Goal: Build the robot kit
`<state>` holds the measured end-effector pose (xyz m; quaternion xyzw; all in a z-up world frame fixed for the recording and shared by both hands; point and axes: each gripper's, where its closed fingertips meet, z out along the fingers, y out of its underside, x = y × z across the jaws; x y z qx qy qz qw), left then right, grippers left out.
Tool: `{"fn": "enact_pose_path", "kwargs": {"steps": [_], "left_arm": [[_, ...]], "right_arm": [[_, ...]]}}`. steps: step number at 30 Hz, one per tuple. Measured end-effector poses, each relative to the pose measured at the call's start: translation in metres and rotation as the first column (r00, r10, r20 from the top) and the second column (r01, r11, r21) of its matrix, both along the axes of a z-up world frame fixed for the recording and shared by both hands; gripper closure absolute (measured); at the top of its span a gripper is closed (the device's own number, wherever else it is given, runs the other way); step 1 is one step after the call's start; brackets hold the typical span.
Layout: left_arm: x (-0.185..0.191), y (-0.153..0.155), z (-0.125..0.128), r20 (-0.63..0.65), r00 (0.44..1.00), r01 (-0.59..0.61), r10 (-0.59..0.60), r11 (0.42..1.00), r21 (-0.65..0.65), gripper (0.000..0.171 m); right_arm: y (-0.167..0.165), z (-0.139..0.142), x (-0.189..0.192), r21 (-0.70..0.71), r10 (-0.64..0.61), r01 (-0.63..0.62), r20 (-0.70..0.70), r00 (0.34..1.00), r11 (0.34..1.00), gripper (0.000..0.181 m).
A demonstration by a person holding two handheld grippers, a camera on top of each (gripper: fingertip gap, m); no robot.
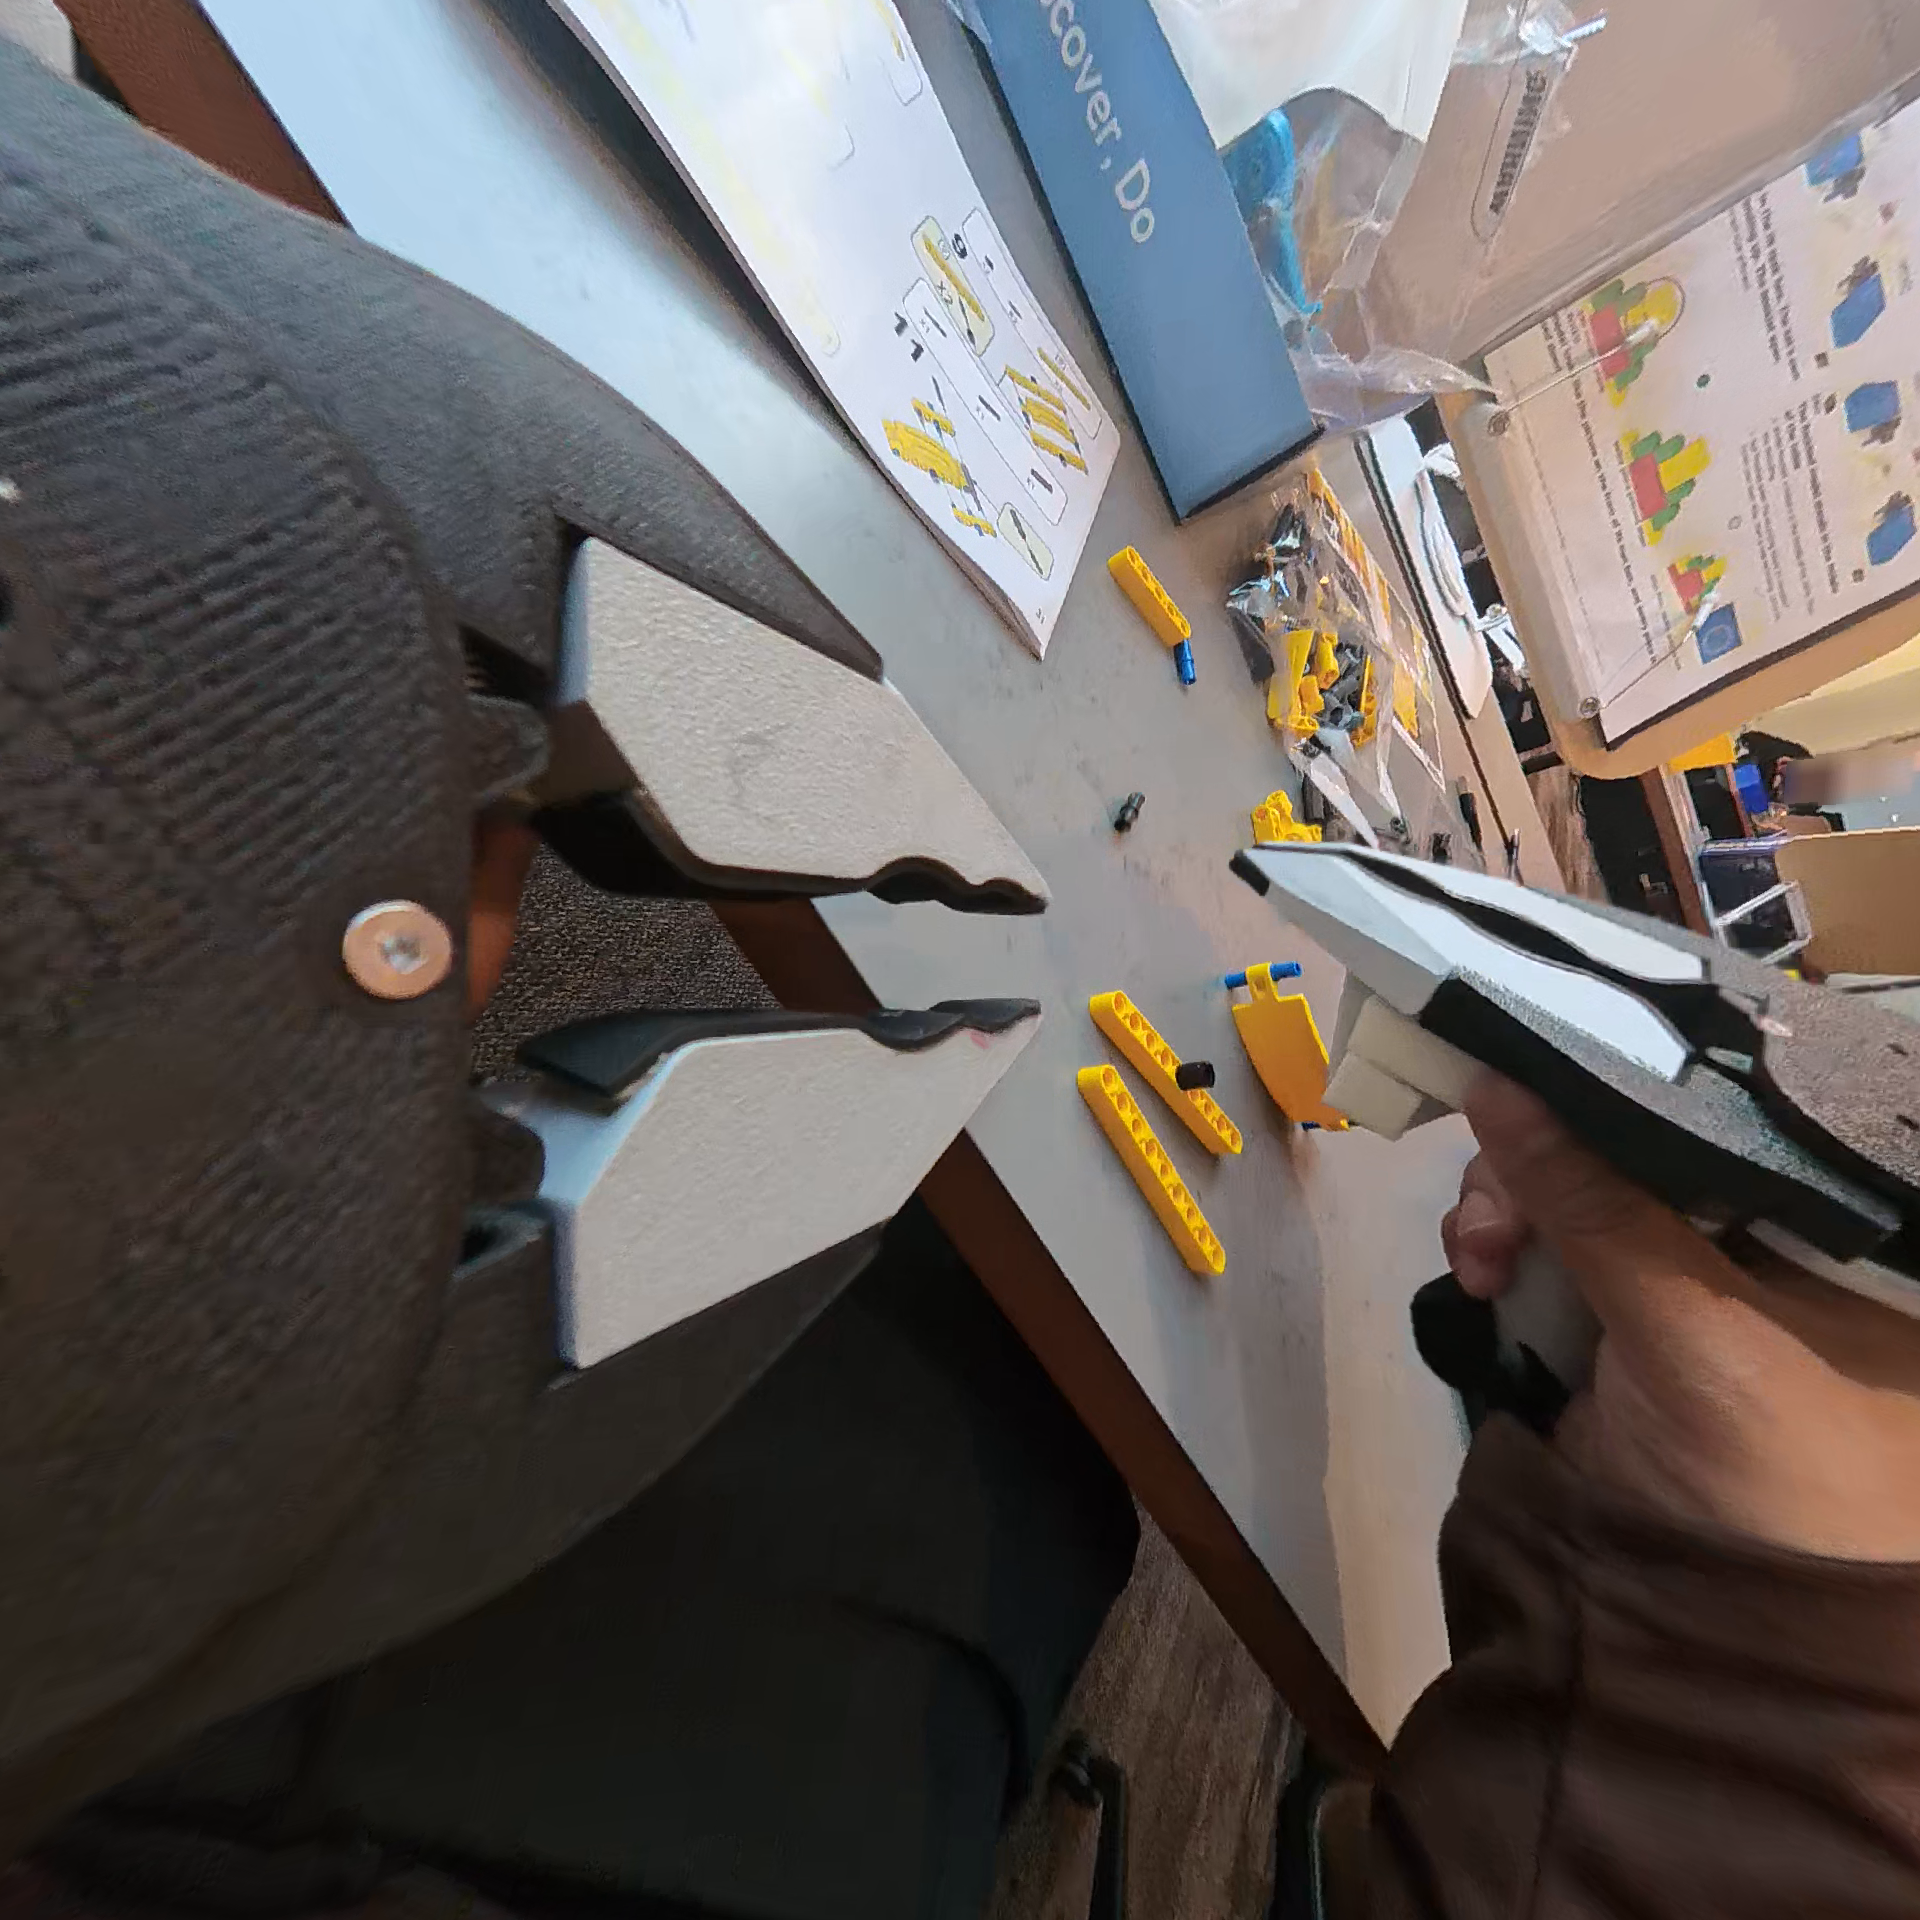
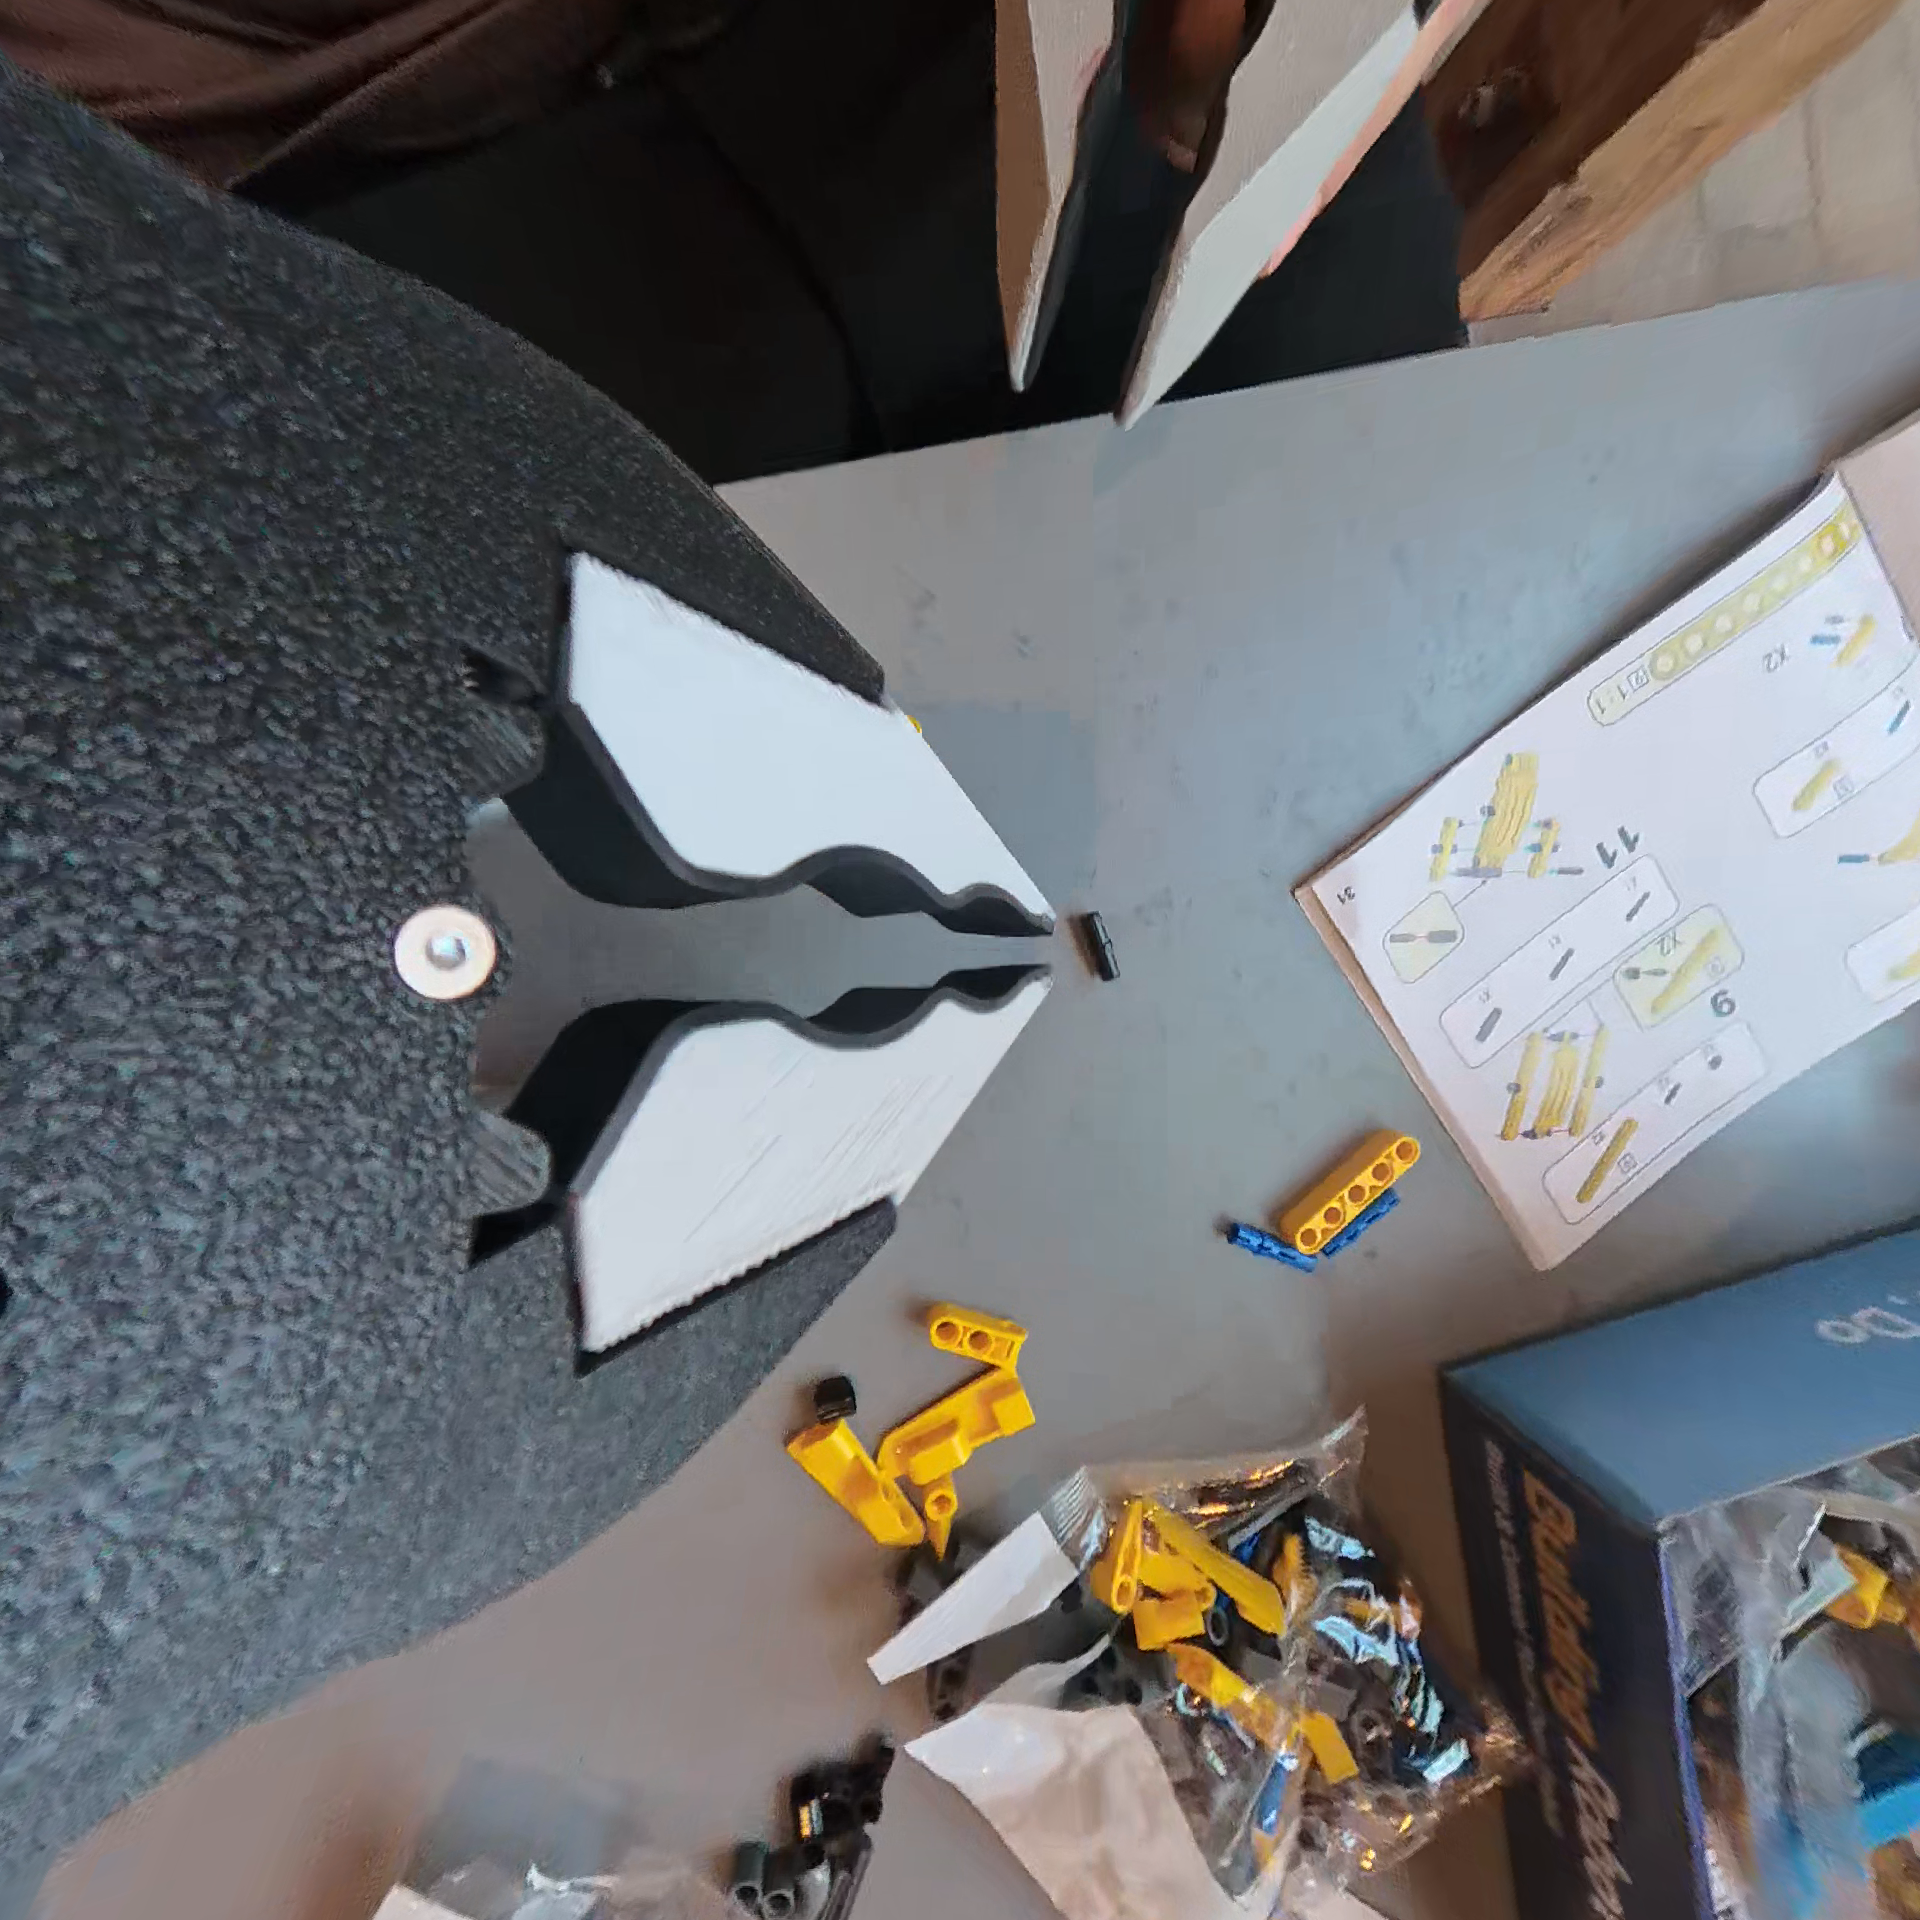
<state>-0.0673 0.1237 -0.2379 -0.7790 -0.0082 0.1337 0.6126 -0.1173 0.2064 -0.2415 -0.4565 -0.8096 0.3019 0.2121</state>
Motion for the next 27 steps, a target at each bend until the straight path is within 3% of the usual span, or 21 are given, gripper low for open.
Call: {"fn": "enact_pose_path", "kwargs": {"steps": [7,13,17,22,27], "left_arm": [[0.0,0.002,-0.003,0.017,1.0,0.007,-0.007,1.0,-0.006,0.159],[0.011,0.006,-0.005,0.009,0.999,0.042,-0.042,0.999,-0.016,0.159],[0.012,0.006,-0.004,0.016,0.999,0.048,-0.048,0.999,-0.012,0.159],[0.01,0.005,-0.003,0.027,0.999,0.042,-0.041,0.999,-0.007,0.159],[0.009,0.005,-0.003,0.023,0.999,0.04,-0.04,0.999,-0.008,0.159]], "right_arm": [[-0.003,-0.01,-0.006,-0.067,-0.052,0.055,0.055,0.997,0.996,0.162],[-0.001,-0.028,-0.01,0.026,-0.055,0.053,0.077,0.996,0.998,0.157],[0.0,-0.029,-0.009,0.054,-0.022,0.018,0.074,0.997,0.998,0.181],[-0.002,-0.03,-0.007,0.048,-0.011,0.008,0.07,0.997,0.999,0.181],[0.003,-0.004,-0.004,0.014,0.003,-0.003,0.019,1.0,1.0,0.176]]}}
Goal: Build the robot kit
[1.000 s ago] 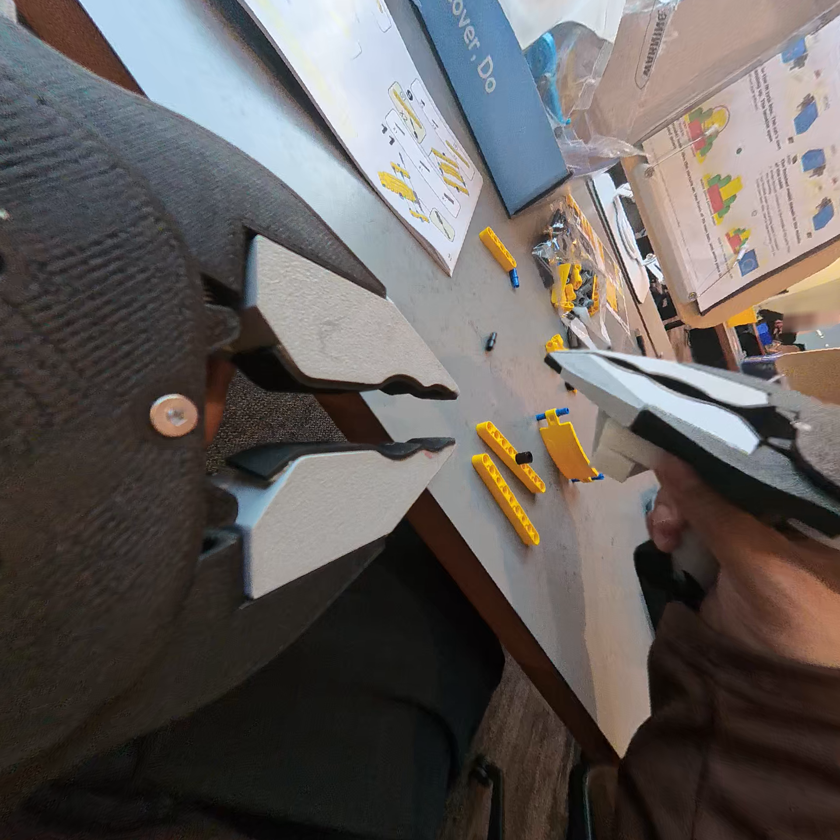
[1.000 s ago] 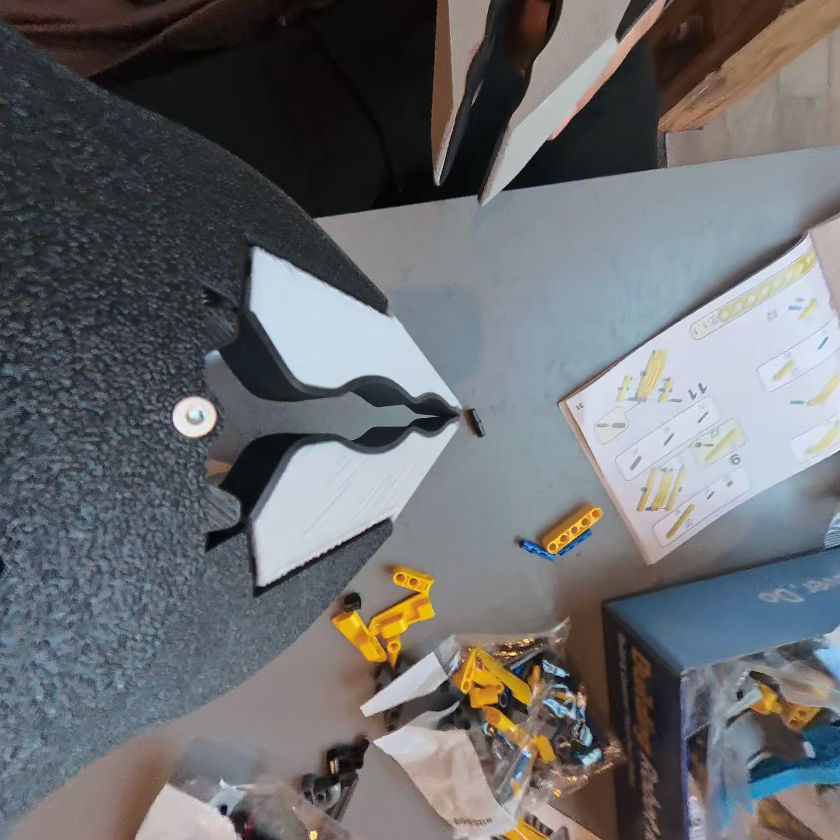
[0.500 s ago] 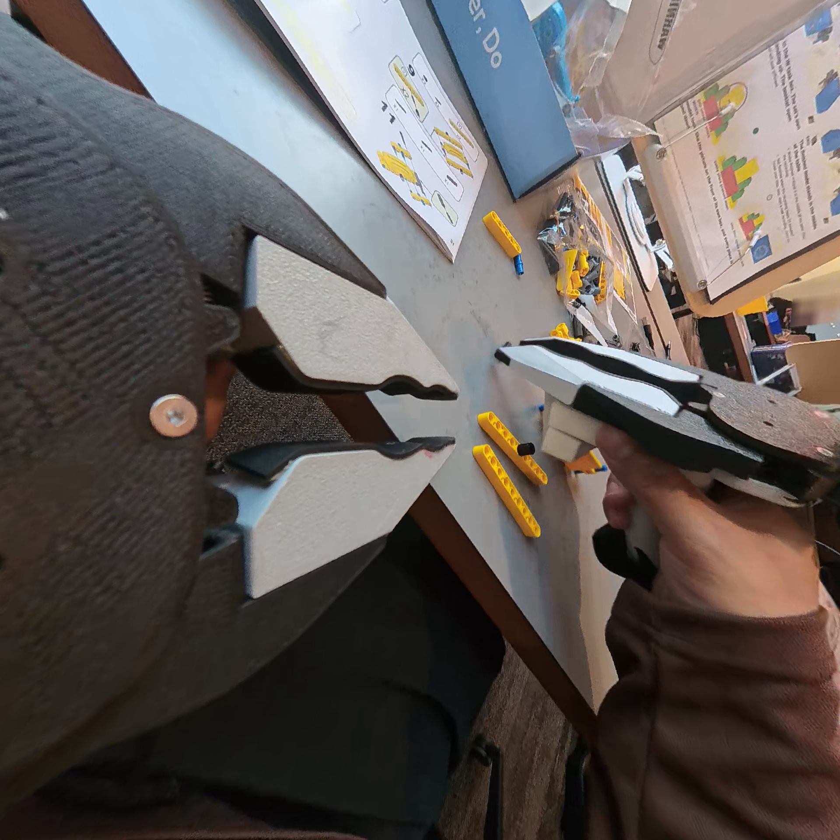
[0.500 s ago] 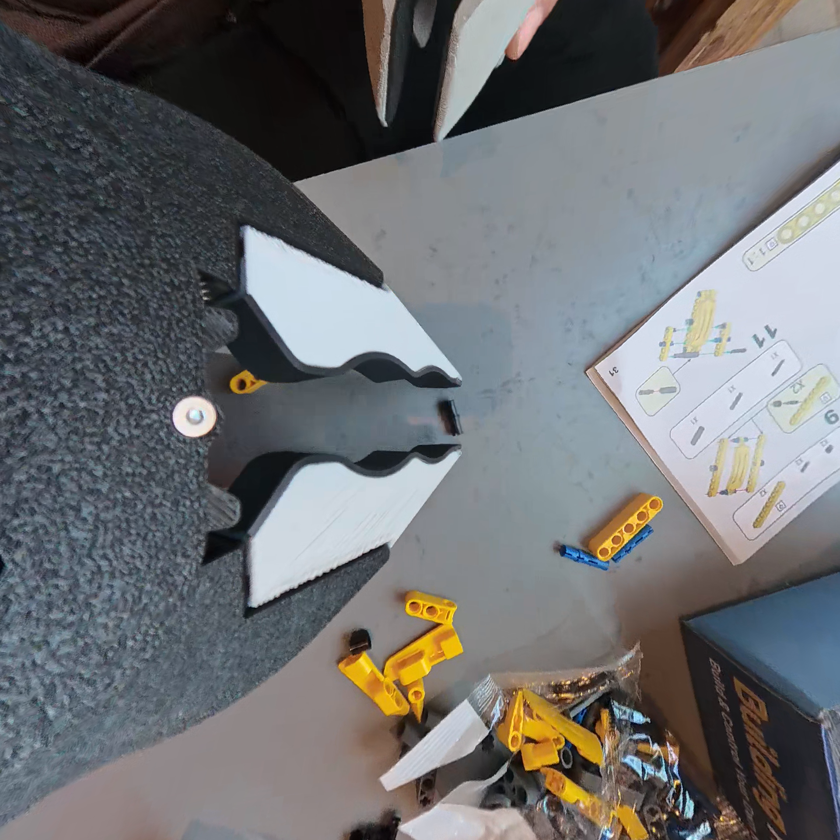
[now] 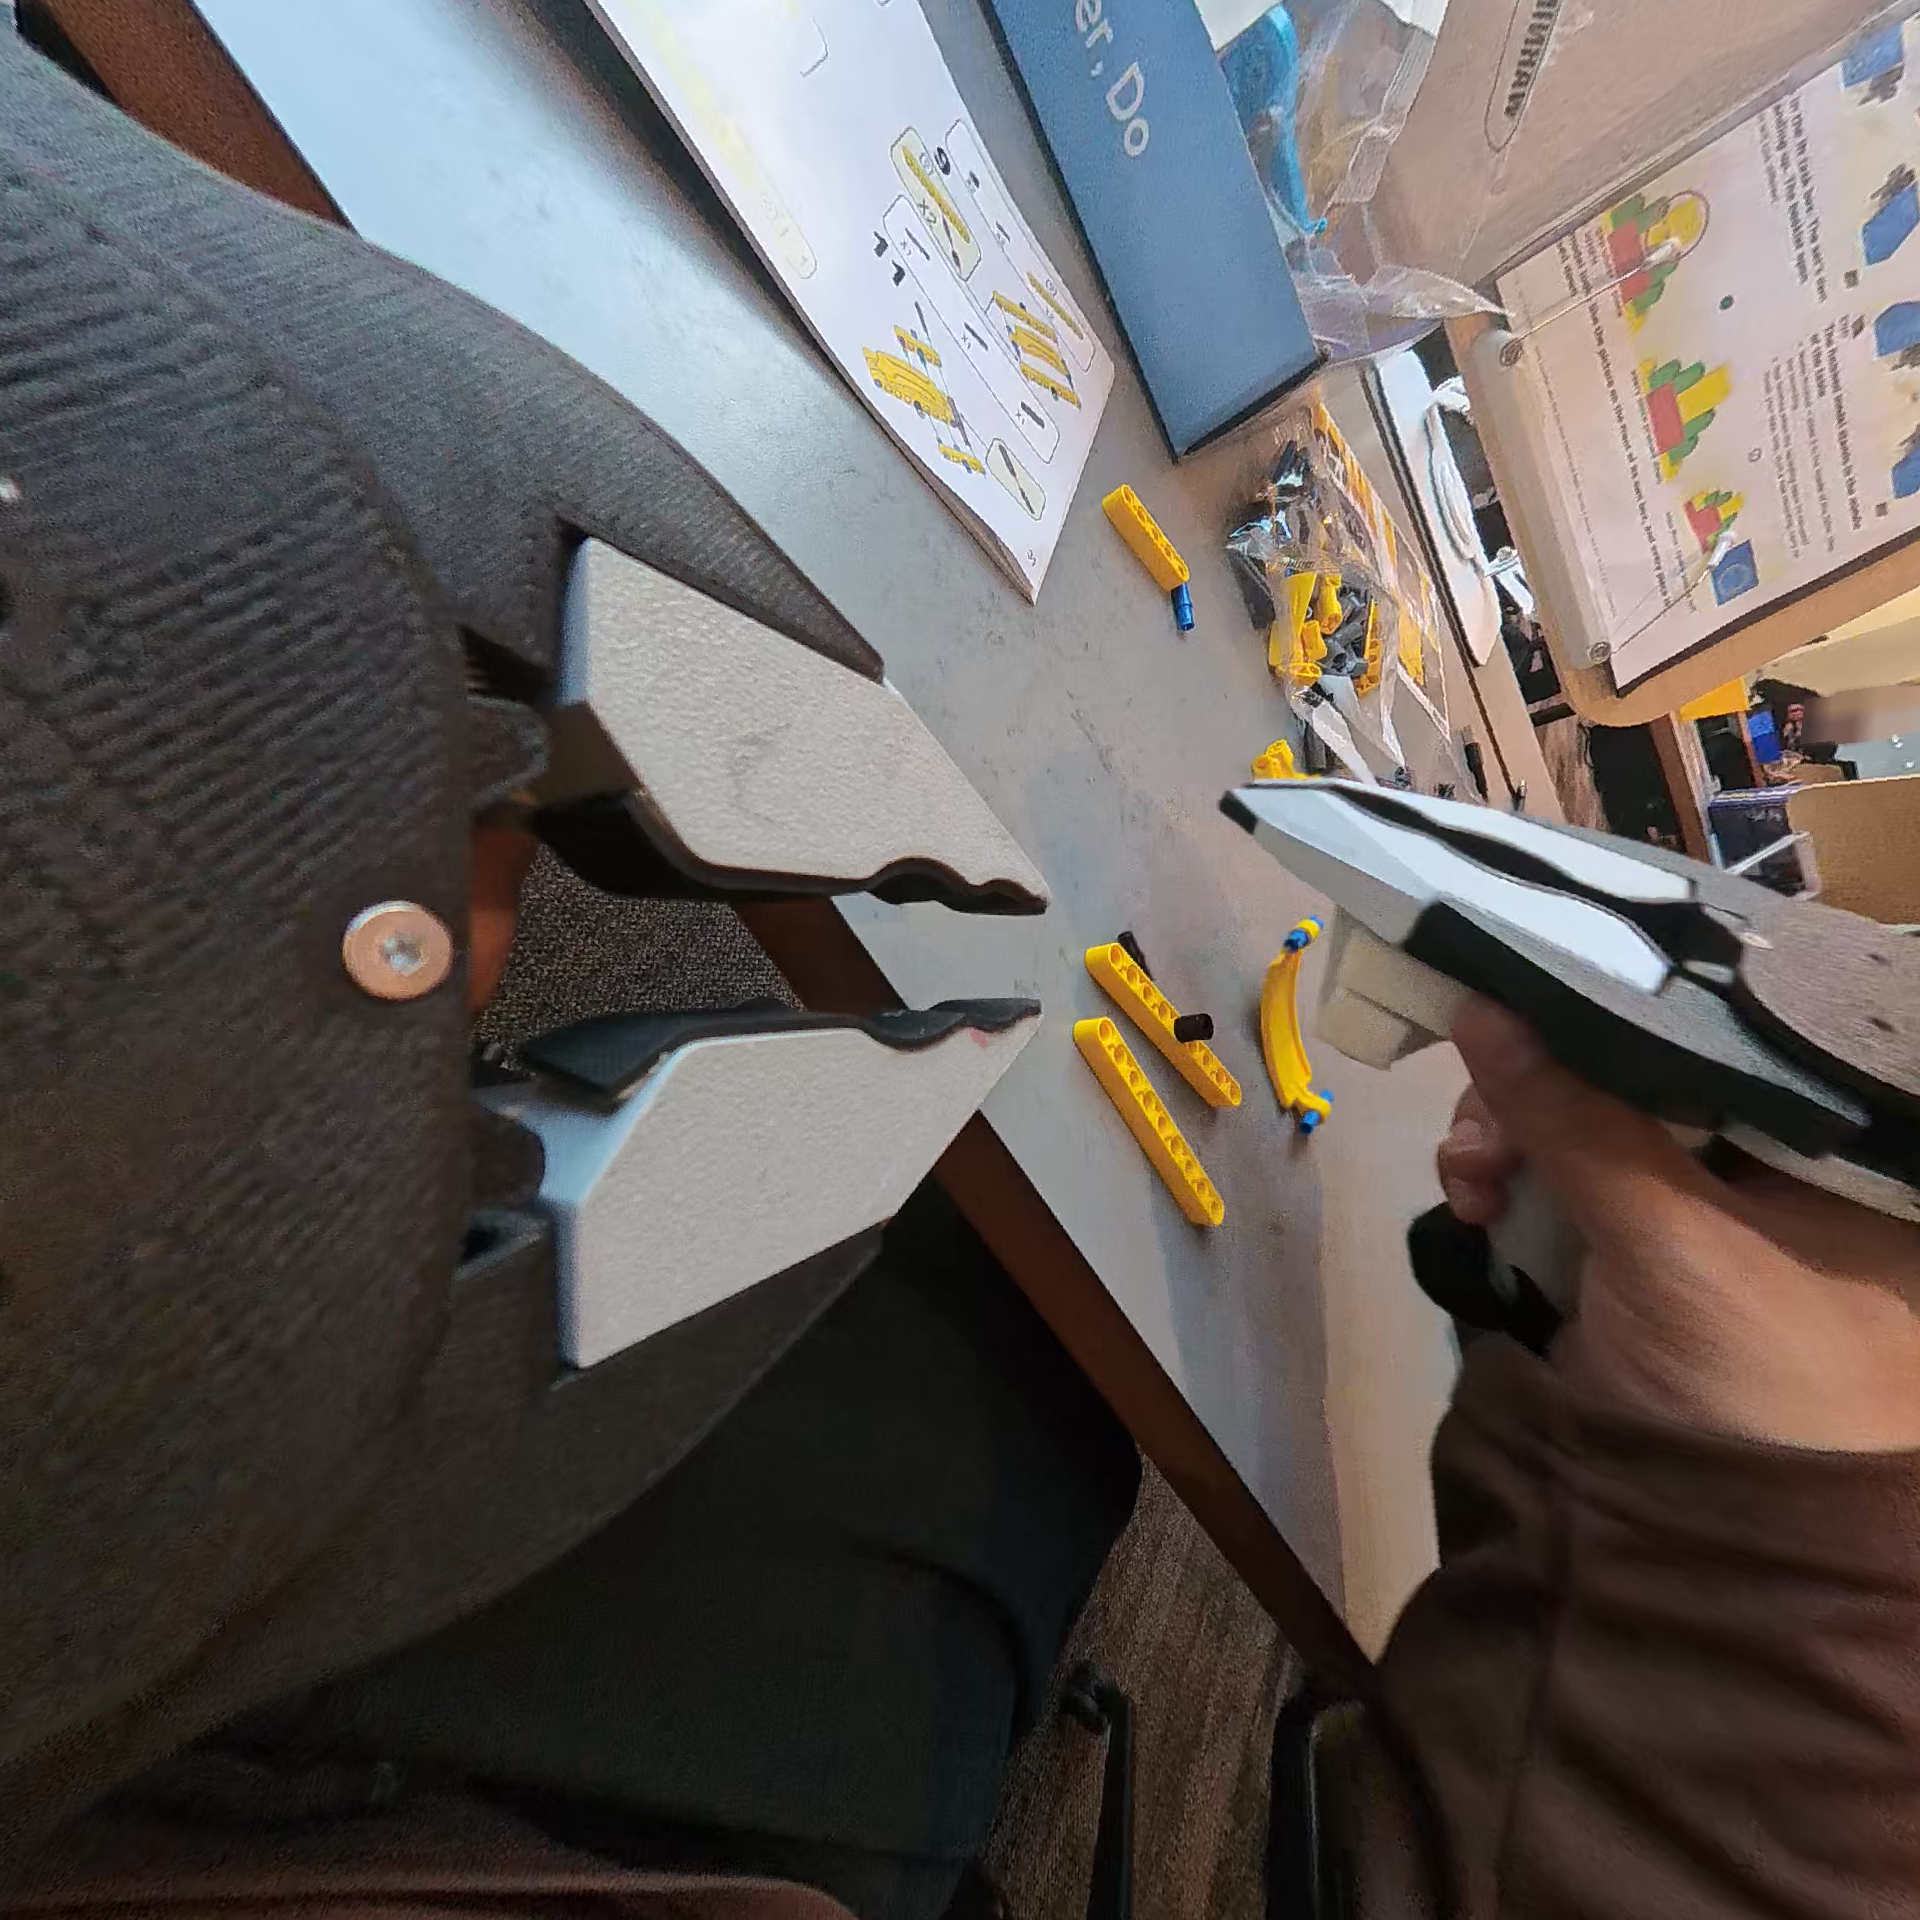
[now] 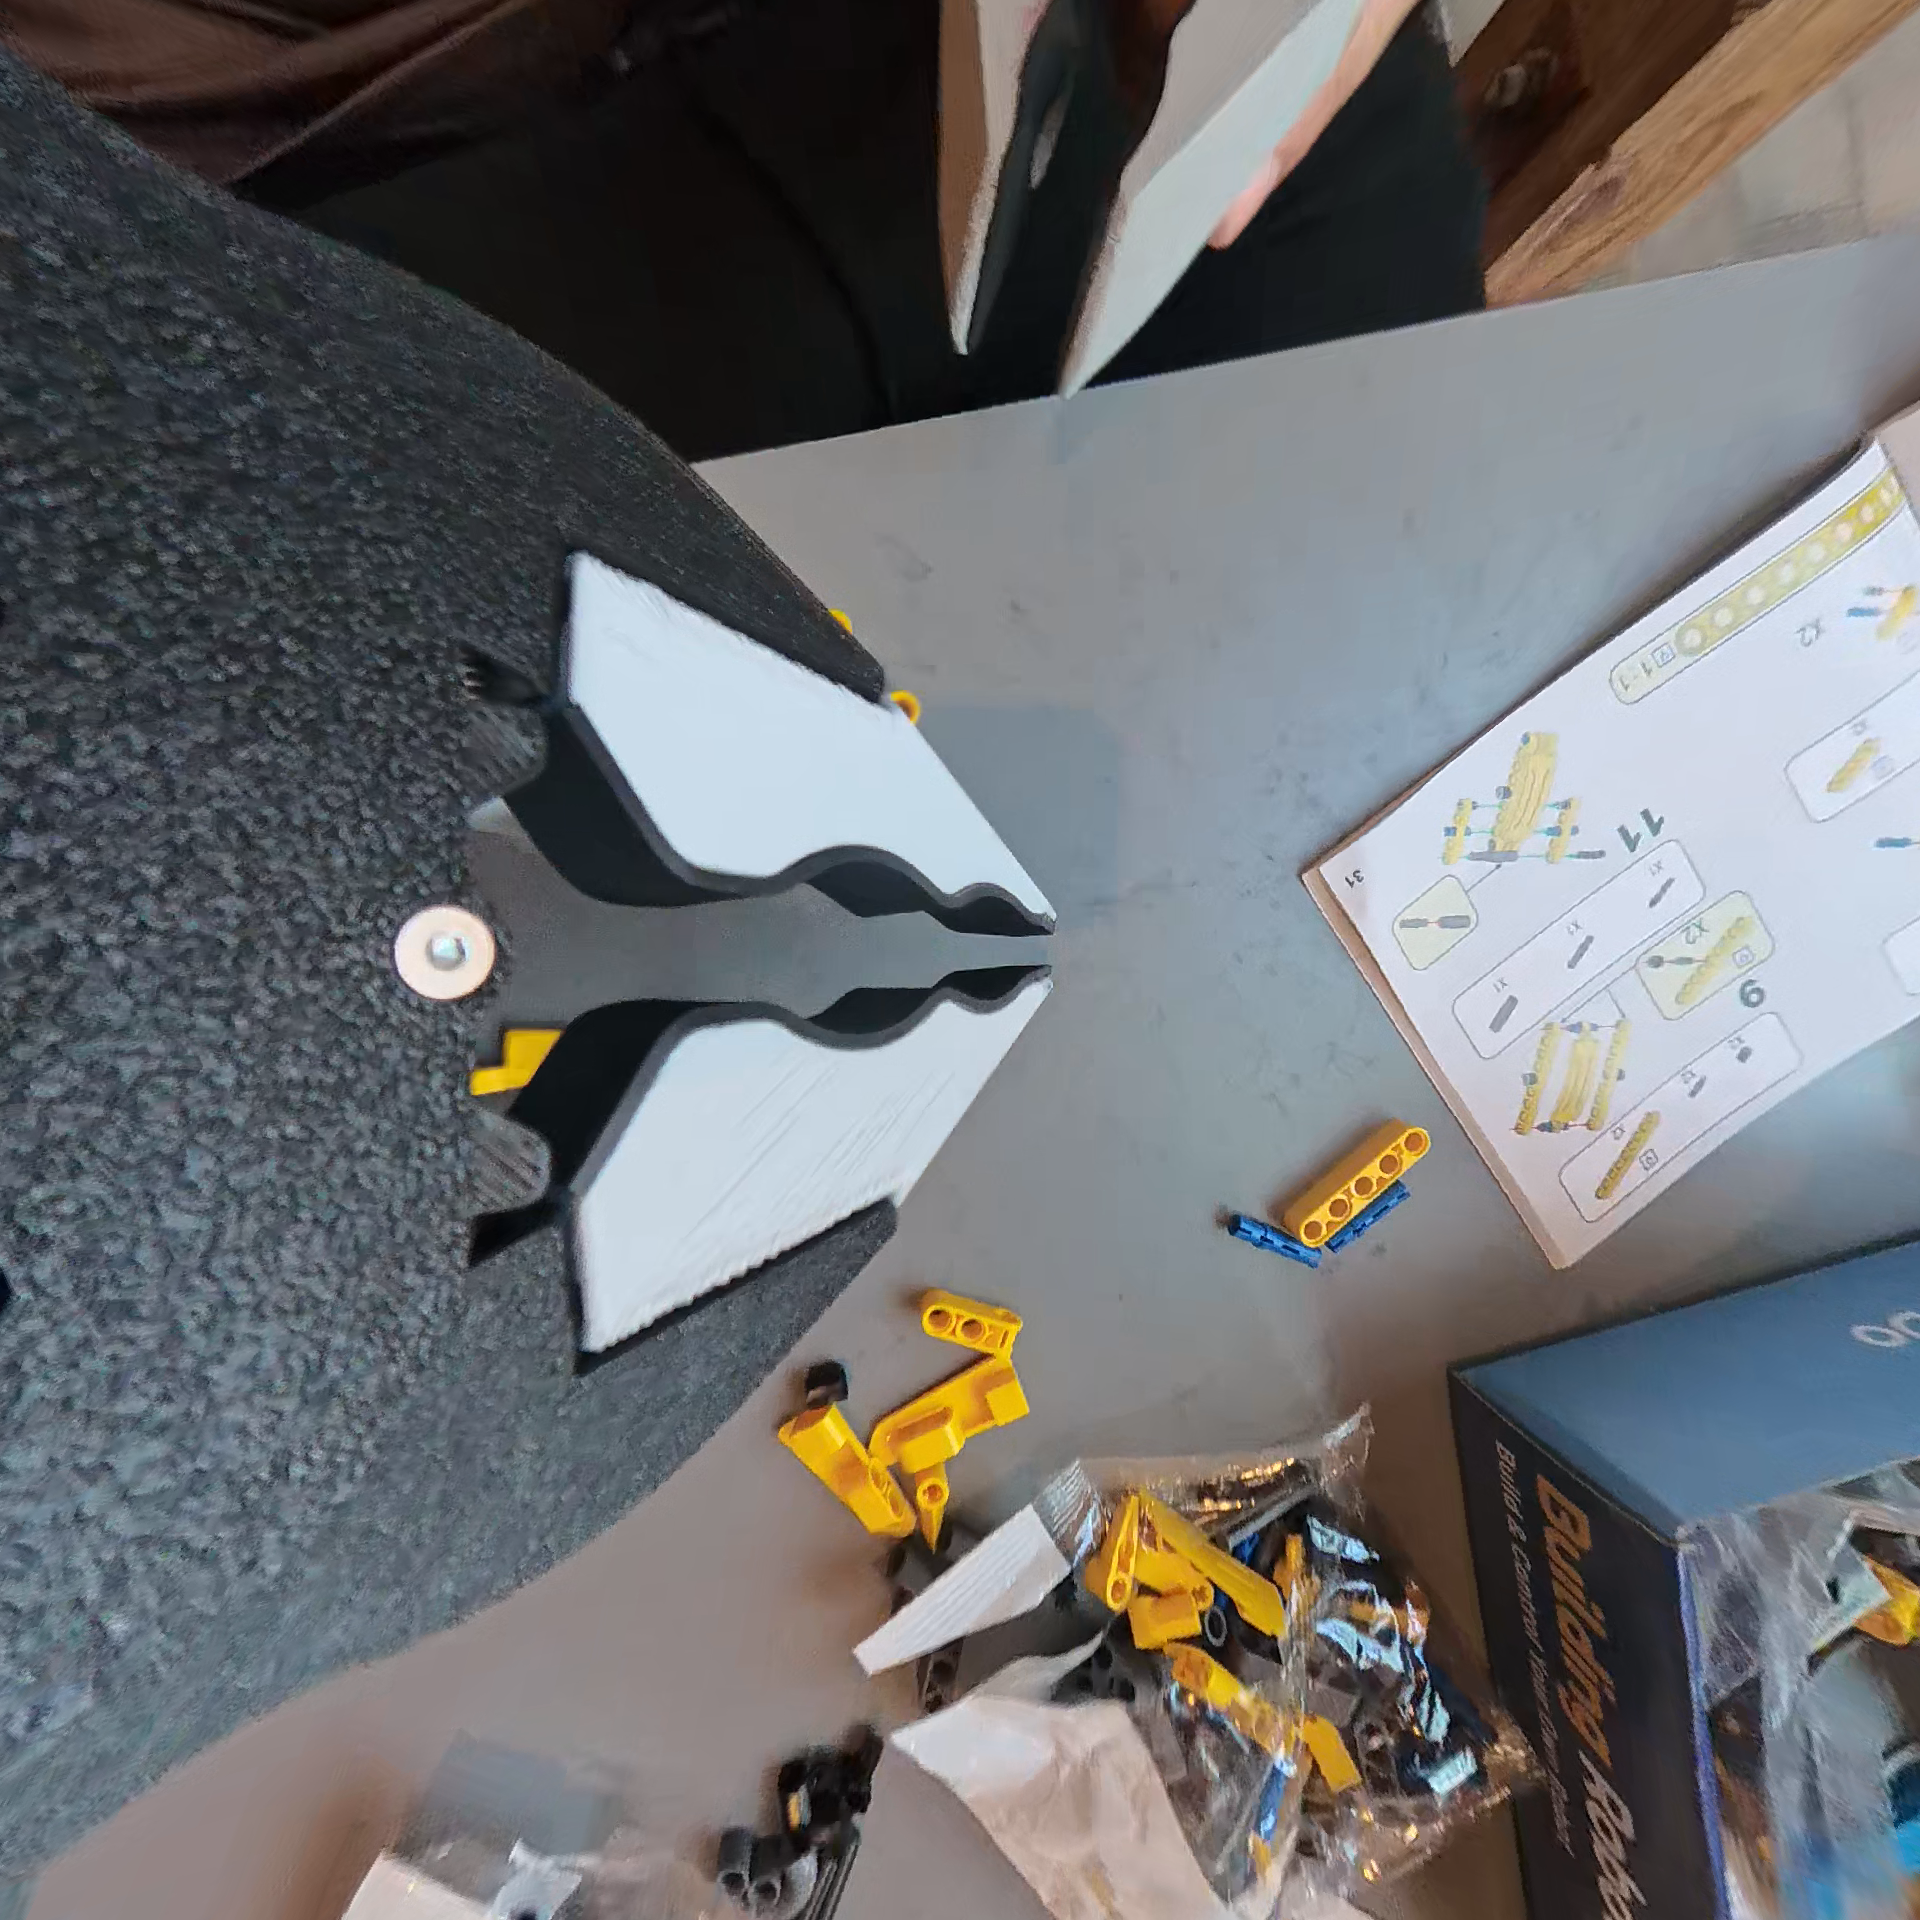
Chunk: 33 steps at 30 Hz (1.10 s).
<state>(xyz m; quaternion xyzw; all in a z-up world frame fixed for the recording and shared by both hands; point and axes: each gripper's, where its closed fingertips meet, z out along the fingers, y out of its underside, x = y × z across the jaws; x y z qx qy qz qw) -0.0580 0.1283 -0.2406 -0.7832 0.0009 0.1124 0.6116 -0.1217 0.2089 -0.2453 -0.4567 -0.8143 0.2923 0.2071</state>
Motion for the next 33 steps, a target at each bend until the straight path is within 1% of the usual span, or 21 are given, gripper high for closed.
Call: {"fn": "enact_pose_path", "kwargs": {"steps": [4,7,9,13,14,15,17,18,19,21,22,24,26,30,32,33], "left_arm": [[0.0,0.0,-0.001,0.001,1.0,0.001,-0.001,1.0,-0.003,0.159],[0.001,0.001,-0.002,-0.001,1.0,0.004,-0.004,1.0,-0.008,0.159],[0.002,0.001,-0.002,-0.008,1.0,0.005,-0.005,1.0,-0.009,0.159],[0.002,0.001,-0.003,-0.005,1.0,0.005,-0.005,1.0,-0.012,0.159],[0.002,0.002,-0.004,-0.003,1.0,0.006,-0.006,1.0,-0.014,0.159],[0.002,0.002,-0.004,-0.002,1.0,0.007,-0.007,1.0,-0.016,0.159],[0.003,0.002,-0.004,-0.007,1.0,0.009,-0.009,1.0,-0.017,0.159],[0.004,0.002,-0.004,-0.011,1.0,0.01,-0.01,1.0,-0.017,0.159],[0.004,0.002,-0.004,-0.014,1.0,0.01,-0.01,1.0,-0.017,0.159],[0.003,0.001,-0.003,-0.015,1.0,0.008,-0.009,1.0,-0.016,0.159],[0.003,0.001,-0.003,-0.013,1.0,0.007,-0.008,1.0,-0.015,0.159],[0.002,0.001,-0.003,-0.008,1.0,0.006,-0.006,1.0,-0.013,0.159],[0.001,0.001,-0.002,-0.007,1.0,0.005,-0.005,1.0,-0.011,0.159],[0.002,0.0,-0.001,-0.008,1.0,0.007,-0.007,1.0,-0.009,0.159],[0.002,0.0,-0.002,-0.004,1.0,0.009,-0.009,1.0,-0.009,0.159],[0.002,0.001,-0.002,-0.005,1.0,0.01,-0.01,1.0,-0.01,0.159]], "right_arm": [[0.013,0.011,0.017,0.081,0.059,-0.061,0.024,0.998,0.995,0.175],[0.027,0.017,0.026,0.105,0.04,-0.045,0.05,0.998,0.993,0.174],[0.034,0.018,0.036,0.105,0.036,-0.045,0.085,0.996,0.993,0.17],[0.049,0.003,0.057,0.134,0.025,-0.052,0.198,0.98,0.99,0.16],[0.051,-0.004,0.06,0.139,0.017,-0.05,0.228,0.973,0.989,0.154],[0.055,-0.011,0.062,0.159,0.002,-0.044,0.253,0.968,0.986,0.148],[0.07,-0.023,0.061,0.253,-0.049,-0.021,0.268,0.962,0.967,0.147],[0.073,-0.026,0.059,0.274,-0.06,-0.015,0.265,0.962,0.962,0.147],[0.074,-0.024,0.054,0.263,-0.073,0.007,0.24,0.968,0.965,0.155],[0.093,-0.019,0.045,0.342,-0.148,0.079,0.18,0.972,0.936,0.181],[0.099,-0.019,0.043,0.359,-0.162,0.093,0.169,0.972,0.929,0.181],[0.095,-0.02,0.044,0.313,-0.146,0.085,0.175,0.974,0.946,0.181],[0.098,-0.017,0.045,0.29,-0.161,0.107,0.167,0.973,0.951,0.168],[0.108,-0.004,0.047,0.281,-0.165,0.125,0.126,0.978,0.951,0.161],[0.108,0.0,0.045,0.232,-0.174,0.145,0.11,0.979,0.962,0.155],[0.106,-0.001,0.044,0.183,-0.193,0.17,0.117,0.974,0.968,0.148]]}}
